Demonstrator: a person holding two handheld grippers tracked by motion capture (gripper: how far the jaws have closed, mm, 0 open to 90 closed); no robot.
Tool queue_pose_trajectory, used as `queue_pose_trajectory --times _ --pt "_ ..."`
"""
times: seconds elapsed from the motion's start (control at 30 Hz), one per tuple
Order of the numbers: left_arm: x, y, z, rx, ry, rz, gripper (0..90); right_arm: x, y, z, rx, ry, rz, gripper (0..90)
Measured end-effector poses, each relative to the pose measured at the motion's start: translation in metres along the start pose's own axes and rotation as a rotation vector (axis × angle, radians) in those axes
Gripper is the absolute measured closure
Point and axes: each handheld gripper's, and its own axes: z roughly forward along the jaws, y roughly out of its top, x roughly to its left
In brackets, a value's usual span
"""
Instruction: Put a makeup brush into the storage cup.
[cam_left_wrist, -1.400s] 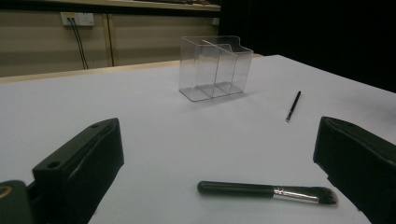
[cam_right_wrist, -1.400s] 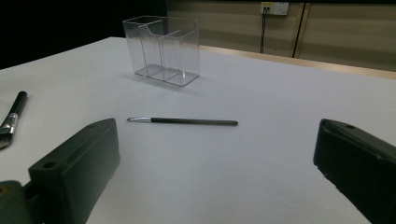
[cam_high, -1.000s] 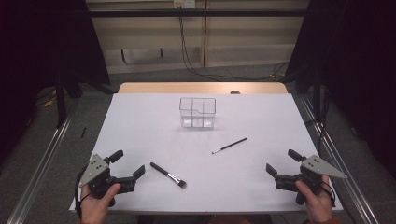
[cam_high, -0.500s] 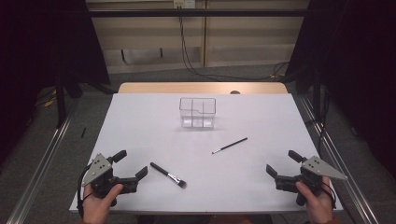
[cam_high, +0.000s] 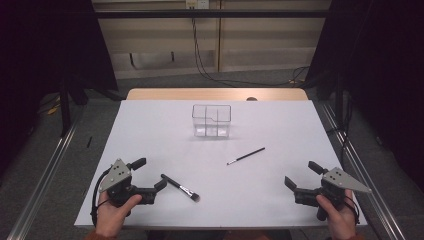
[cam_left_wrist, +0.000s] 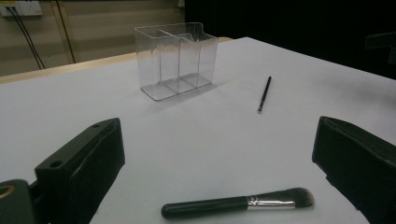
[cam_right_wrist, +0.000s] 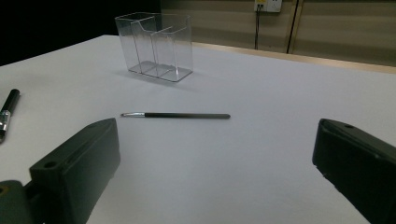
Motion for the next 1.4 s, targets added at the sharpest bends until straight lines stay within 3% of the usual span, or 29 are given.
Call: queue_pose_trajectory --times 0.2,0.37,0.53,0.73,0.9,1.03,1.1,1.27,1.4 --pt "0.000 0.008 0.008 -0.004 -0.004 0.000 2.4 0.000 0.000 0.000 -0.001 0.001 0.002 0.3" --pt "-0.003 0.016 0.015 0.000 -0.019 0.024 2.4 -0.001 0.000 0.000 0.000 0.001 0.003 0.3" --pt "-0.009 0.025 0.023 0.008 -0.073 0.040 2.8 -0.001 -0.001 -0.001 0.004 -0.001 0.006 0.3" --pt "-0.009 0.029 0.028 0.008 -0.089 0.032 2.7 0.000 -0.001 0.000 0.004 -0.003 0.007 0.3" --pt "-0.007 0.035 0.035 0.040 -0.117 0.053 2.8 0.000 -0.001 0.001 0.008 0.006 -0.003 0.3" --pt "-0.004 0.040 0.041 0.051 -0.110 0.082 2.7 0.000 -0.001 0.001 0.008 0.008 -0.003 0.3" --pt "-0.002 0.042 0.044 0.061 -0.110 0.074 2.8 0.000 -0.001 0.001 0.009 0.008 -0.001 0.3" --pt "0.002 0.045 0.051 0.110 -0.123 0.096 3.1 0.001 -0.001 0.001 0.007 0.005 0.001 0.3" --pt "0.006 0.049 0.054 0.161 -0.161 0.106 3.1 0.001 -0.001 0.001 0.012 0.008 -0.007 0.3"
